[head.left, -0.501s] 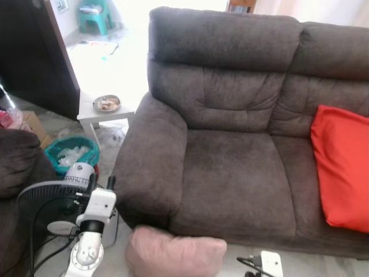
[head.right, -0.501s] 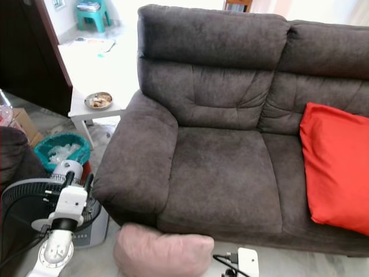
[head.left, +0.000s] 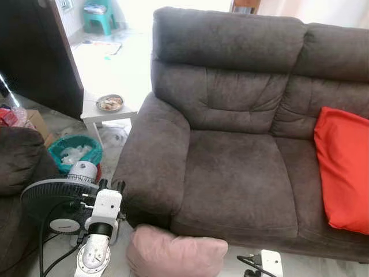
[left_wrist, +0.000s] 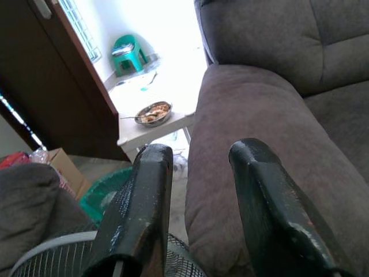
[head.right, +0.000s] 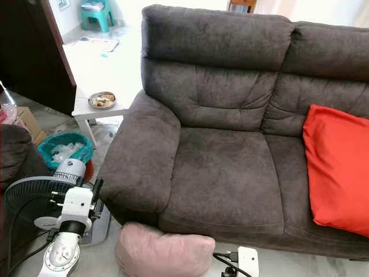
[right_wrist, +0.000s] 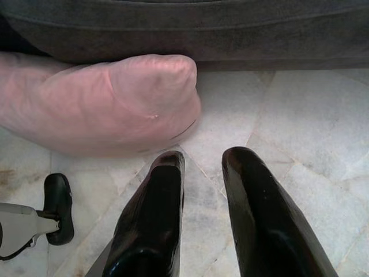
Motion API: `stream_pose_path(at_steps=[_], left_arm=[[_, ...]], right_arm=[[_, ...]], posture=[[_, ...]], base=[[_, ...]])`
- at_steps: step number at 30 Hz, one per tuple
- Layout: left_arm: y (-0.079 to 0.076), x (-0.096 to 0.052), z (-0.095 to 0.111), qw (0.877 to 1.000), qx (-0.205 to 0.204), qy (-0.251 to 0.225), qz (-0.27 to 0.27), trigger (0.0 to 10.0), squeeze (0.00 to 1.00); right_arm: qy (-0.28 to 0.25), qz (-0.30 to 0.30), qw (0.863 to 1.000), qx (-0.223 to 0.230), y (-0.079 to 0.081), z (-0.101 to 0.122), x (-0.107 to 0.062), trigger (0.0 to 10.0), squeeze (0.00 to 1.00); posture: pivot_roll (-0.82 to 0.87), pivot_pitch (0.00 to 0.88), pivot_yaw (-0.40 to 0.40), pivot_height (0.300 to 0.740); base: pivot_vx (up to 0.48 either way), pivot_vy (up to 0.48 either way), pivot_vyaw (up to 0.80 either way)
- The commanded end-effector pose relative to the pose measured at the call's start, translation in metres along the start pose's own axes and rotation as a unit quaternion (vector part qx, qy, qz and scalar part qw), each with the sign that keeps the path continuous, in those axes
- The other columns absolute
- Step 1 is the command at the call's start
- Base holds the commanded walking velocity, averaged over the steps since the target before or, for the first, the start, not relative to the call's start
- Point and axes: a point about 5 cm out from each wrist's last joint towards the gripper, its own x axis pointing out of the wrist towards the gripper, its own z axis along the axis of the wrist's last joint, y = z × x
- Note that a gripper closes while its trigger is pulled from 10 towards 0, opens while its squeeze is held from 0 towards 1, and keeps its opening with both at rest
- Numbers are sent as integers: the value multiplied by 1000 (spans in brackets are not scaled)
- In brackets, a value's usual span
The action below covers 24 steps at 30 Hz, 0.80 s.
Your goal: Move the pillow to the sofa from floor
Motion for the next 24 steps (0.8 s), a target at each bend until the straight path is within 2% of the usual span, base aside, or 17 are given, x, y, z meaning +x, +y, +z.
stream_pose_path(at_steps=[1, 24], left_arm=[[2, 3, 2, 1000, -9, -2, 2, 10000, 0], [3, 2, 6, 1000, -9, 8, -2, 10000, 0]], right_arm=[[-3, -7, 1000, 7, -3, 0, -1, 10000, 0], [-3, -8, 1000, 7, -4, 0, -1, 10000, 0]], posture=[[154, 40, -93, 740], [157, 41, -94, 740]], base=[[289, 0, 0], [296, 0, 0]])
